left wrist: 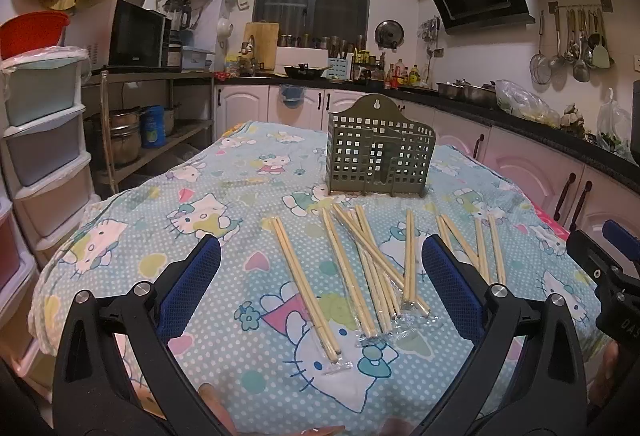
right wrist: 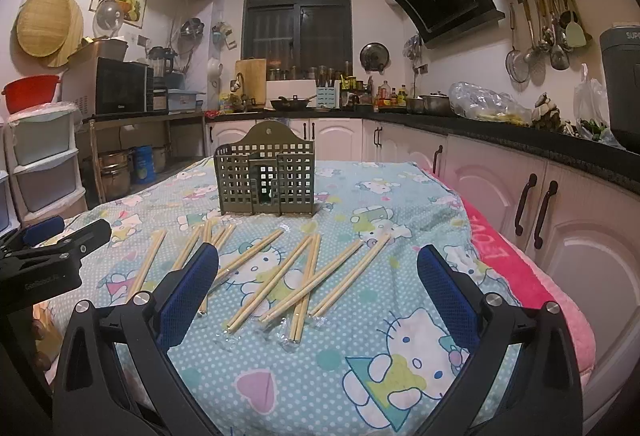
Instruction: Organize utensils
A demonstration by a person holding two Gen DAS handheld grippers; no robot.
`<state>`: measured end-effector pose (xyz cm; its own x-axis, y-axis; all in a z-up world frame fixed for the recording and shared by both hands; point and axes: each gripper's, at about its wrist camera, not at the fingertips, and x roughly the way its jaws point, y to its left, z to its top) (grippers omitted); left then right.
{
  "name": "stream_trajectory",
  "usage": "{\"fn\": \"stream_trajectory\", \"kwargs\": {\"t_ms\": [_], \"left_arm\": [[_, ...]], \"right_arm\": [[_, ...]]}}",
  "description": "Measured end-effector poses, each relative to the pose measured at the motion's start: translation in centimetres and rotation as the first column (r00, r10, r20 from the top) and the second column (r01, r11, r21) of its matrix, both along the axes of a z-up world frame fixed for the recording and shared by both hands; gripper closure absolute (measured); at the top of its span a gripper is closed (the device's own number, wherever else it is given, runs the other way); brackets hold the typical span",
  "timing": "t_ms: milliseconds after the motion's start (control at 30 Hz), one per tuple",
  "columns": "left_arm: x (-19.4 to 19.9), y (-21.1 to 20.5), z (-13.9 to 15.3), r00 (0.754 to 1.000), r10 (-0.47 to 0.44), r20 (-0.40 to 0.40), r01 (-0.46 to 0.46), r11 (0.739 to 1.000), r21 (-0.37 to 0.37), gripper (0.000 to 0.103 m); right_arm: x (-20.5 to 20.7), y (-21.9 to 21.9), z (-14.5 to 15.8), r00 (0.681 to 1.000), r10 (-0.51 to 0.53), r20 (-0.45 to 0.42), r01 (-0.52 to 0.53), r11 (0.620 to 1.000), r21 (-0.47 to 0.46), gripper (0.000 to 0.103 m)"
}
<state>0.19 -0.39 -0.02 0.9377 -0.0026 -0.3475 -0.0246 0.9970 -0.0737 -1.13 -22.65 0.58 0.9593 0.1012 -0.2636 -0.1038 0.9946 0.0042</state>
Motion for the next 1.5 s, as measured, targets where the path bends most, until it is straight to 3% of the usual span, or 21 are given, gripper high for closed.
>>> {"fn": "stream_trajectory", "kwargs": {"t_ms": [1500], "left_arm": [[-0.2,0.7,1.0,1.0,0.001,0.019,0.0,1.0,-0.01,0.011]], "right_arm": [[-0.5,0.5,0.4,1.0,0.009,0.023,-0.009,1.0,0.0,0.006]]}}
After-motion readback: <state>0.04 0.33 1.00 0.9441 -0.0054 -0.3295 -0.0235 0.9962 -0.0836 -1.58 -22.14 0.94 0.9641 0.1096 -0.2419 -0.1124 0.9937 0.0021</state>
